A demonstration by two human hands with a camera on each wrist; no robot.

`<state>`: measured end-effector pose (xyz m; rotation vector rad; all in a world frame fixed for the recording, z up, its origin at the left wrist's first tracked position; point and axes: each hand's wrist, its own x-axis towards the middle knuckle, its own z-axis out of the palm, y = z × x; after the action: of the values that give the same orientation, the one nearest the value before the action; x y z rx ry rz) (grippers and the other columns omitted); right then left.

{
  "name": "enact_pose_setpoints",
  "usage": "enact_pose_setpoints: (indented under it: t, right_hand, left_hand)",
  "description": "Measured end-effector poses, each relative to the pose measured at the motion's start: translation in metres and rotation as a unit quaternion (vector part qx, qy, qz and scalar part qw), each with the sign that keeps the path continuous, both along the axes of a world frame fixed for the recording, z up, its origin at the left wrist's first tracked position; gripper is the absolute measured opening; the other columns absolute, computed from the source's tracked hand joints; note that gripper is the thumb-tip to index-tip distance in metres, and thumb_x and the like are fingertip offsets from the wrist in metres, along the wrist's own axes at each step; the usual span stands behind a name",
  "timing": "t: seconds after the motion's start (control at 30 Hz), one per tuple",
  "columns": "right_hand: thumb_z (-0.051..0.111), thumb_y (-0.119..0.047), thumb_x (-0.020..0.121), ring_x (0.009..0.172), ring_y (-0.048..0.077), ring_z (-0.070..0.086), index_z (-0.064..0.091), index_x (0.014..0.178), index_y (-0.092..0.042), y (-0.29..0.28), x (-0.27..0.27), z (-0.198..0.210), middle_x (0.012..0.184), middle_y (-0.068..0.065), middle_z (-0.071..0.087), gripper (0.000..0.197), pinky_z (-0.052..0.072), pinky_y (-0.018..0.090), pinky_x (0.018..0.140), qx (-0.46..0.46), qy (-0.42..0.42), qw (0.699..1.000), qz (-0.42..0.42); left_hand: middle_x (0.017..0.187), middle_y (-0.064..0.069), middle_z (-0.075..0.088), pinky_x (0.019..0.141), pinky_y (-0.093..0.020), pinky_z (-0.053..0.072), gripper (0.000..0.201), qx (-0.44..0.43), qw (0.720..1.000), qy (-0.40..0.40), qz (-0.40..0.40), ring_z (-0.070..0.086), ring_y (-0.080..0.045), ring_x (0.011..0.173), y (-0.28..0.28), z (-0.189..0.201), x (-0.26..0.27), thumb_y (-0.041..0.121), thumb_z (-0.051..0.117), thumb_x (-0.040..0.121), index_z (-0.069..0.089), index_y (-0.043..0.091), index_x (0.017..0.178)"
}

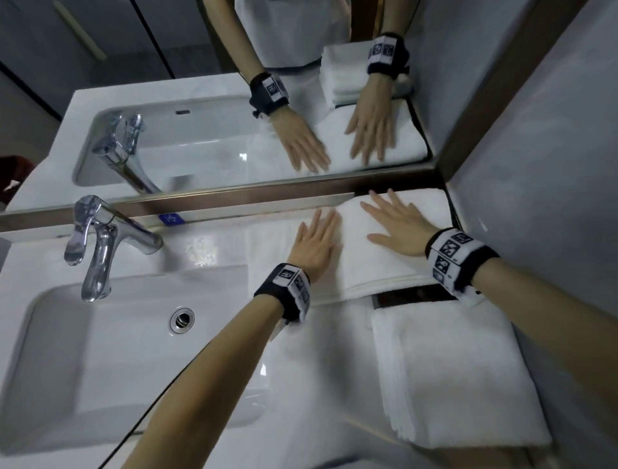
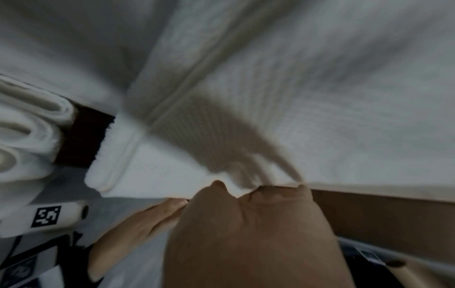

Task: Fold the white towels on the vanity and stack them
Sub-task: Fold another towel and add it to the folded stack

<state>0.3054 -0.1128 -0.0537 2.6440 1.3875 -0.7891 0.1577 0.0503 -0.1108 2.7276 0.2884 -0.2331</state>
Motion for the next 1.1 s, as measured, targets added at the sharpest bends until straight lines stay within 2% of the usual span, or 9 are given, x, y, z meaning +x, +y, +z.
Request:
enact_pose_setpoints:
  t: [0.27, 0.43, 0.53, 0.6, 0.67, 0.8, 0.87, 0.97, 1.1]
  right_hand:
    - [0.019, -0.071, 0.088, 0.145, 0.013, -0.021, -0.012, 0.147, -0.042, -0.022, 0.014, -0.017, 0.155, -0.016, -0.025, 0.072, -0.004, 0.054, 0.115, -0.032, -0.004, 0.998, -0.046]
    - [0.023, -0.067, 0.091, 0.145, 0.015, -0.021, -0.013, 0.147, -0.041, -0.047, 0.020, -0.009, 0.154, -0.016, -0.028, 0.071, -0.002, 0.056, 0.115, -0.035, 0.035, 0.988, -0.145]
    - [0.036, -0.056, 0.094, 0.146, 0.026, -0.016, -0.009, 0.150, -0.031, -0.059, 0.020, -0.002, 0.157, -0.008, -0.023, 0.075, 0.002, 0.051, 0.119, -0.013, 0.068, 0.974, -0.217]
    - [0.051, -0.044, 0.092, 0.147, 0.032, -0.006, -0.004, 0.151, -0.021, -0.061, 0.020, 0.003, 0.160, 0.003, -0.012, 0.084, 0.006, 0.048, 0.119, 0.040, 0.069, 0.958, -0.275]
    - [0.064, -0.034, 0.087, 0.146, 0.033, 0.007, 0.005, 0.151, -0.015, -0.063, 0.020, 0.007, 0.158, 0.014, 0.006, 0.089, 0.013, 0.046, 0.118, 0.096, 0.065, 0.934, -0.337]
    - [0.070, -0.035, 0.081, 0.132, 0.035, 0.038, 0.035, 0.139, 0.000, -0.067, 0.021, 0.007, 0.144, 0.020, 0.040, 0.076, 0.034, 0.046, 0.110, 0.102, 0.097, 0.905, -0.402]
    - [0.071, -0.039, 0.080, 0.123, 0.036, 0.049, 0.042, 0.132, 0.005, -0.068, 0.021, 0.007, 0.136, 0.021, 0.049, 0.074, 0.041, 0.045, 0.104, 0.098, 0.131, 0.885, -0.436]
    - [0.073, -0.042, 0.078, 0.124, 0.034, 0.049, 0.041, 0.135, 0.004, -0.069, 0.022, 0.009, 0.137, 0.018, 0.049, 0.080, 0.040, 0.045, 0.106, 0.089, 0.205, 0.856, -0.466]
    - [0.073, -0.026, 0.079, 0.113, 0.030, 0.060, 0.056, 0.124, -0.002, -0.070, 0.020, 0.014, 0.126, 0.018, 0.061, 0.054, 0.043, 0.043, 0.104, 0.196, 0.354, 0.772, -0.491]
  left_hand:
    - [0.158, 0.007, -0.016, 0.117, -0.049, -0.012, 0.069, 0.077, 0.988, 0.048, 0.122, -0.019, -0.022, 0.146, 0.011, -0.027, -0.028, 0.066, 0.016, 0.091, -0.006, 0.035, 0.149]
    - [0.158, 0.003, -0.019, 0.117, -0.054, -0.009, 0.081, 0.092, 0.972, 0.072, 0.201, -0.018, -0.020, 0.146, 0.024, -0.022, -0.049, 0.071, 0.013, 0.087, -0.011, 0.025, 0.149]
    - [0.159, -0.004, -0.015, 0.116, -0.059, -0.003, 0.083, 0.061, 0.964, 0.092, 0.242, -0.015, -0.027, 0.146, 0.027, -0.014, -0.049, 0.063, 0.023, 0.091, -0.008, 0.013, 0.150]
    - [0.159, -0.006, -0.015, 0.114, -0.061, -0.003, 0.082, 0.054, 0.972, 0.084, 0.214, -0.016, -0.030, 0.146, 0.022, -0.008, -0.046, 0.060, 0.027, 0.092, -0.007, 0.013, 0.150]
    - [0.158, -0.001, -0.018, 0.115, -0.061, -0.002, 0.082, 0.040, 0.990, 0.083, 0.109, -0.019, -0.028, 0.145, 0.013, -0.003, -0.044, 0.062, 0.031, 0.091, -0.010, 0.022, 0.150]
    - [0.157, 0.005, -0.022, 0.114, -0.061, -0.006, 0.097, 0.020, 0.992, 0.122, -0.018, -0.025, -0.025, 0.143, -0.008, -0.005, -0.048, 0.069, 0.046, 0.080, -0.011, 0.031, 0.148]
    - [0.156, 0.005, -0.025, 0.112, -0.062, -0.011, 0.099, 0.031, 0.990, 0.132, -0.028, -0.030, -0.028, 0.141, -0.015, -0.011, -0.054, 0.068, 0.049, 0.079, -0.013, 0.033, 0.147]
    - [0.156, 0.003, -0.025, 0.109, -0.065, -0.015, 0.078, 0.048, 0.988, 0.134, -0.059, -0.033, -0.032, 0.139, -0.020, -0.015, -0.065, 0.066, 0.035, 0.088, -0.009, 0.040, 0.147]
    - [0.153, 0.002, 0.023, 0.116, -0.055, 0.003, 0.052, -0.012, 1.000, 0.005, 0.015, 0.008, -0.026, 0.146, -0.018, 0.005, -0.050, 0.049, 0.038, 0.095, 0.034, 0.026, 0.141]
